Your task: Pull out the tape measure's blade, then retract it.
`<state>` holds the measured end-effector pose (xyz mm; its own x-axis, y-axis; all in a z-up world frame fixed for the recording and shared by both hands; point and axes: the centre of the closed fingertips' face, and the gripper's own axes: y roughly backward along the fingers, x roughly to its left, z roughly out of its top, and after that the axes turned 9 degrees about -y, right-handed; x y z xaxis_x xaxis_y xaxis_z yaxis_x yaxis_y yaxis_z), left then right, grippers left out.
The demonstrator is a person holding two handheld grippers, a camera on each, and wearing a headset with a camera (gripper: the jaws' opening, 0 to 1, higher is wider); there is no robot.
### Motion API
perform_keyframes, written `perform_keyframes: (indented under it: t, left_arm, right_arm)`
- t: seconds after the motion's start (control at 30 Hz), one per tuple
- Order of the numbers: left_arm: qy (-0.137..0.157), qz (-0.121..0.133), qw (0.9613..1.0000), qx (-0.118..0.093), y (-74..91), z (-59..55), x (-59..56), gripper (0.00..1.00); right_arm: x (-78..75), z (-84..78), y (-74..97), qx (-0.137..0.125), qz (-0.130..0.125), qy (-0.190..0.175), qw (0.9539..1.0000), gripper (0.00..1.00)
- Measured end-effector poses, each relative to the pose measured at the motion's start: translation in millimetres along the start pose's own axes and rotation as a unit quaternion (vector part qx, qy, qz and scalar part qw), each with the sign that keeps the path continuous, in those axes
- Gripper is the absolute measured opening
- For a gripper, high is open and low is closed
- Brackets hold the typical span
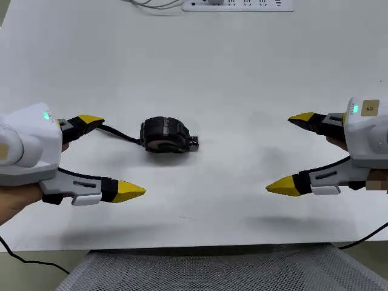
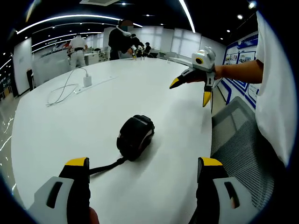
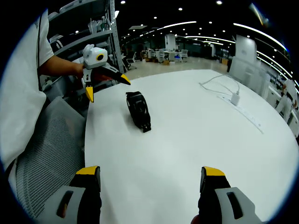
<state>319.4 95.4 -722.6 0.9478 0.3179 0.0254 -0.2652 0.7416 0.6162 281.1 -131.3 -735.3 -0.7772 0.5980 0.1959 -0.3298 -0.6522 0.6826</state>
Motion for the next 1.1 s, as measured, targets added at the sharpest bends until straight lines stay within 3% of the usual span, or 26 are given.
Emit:
perform_keyframes:
  t: [0.13,0.53,1.1]
  left_arm:
    - [-0.004,0.0,1.0,-0.004,-3.7,3.6,5.0,0.93]
    - [-0.041,-0.018,0.9989,0.014,-19.3,8.2,11.5,0.92]
    - [-0.079,-0.032,0.9949,0.053,-36.9,4.9,23.7,0.83]
  right_arm:
    - [-1.7,-0.6,-5.0,0.008,0.004,0.008,0.9999,0.87]
    - [-5.5,2.1,-15.3,0.02,0.015,0.023,0.9994,0.86]
    - [-11.7,13.5,-27.7,0.025,0.028,0.037,0.9986,0.85]
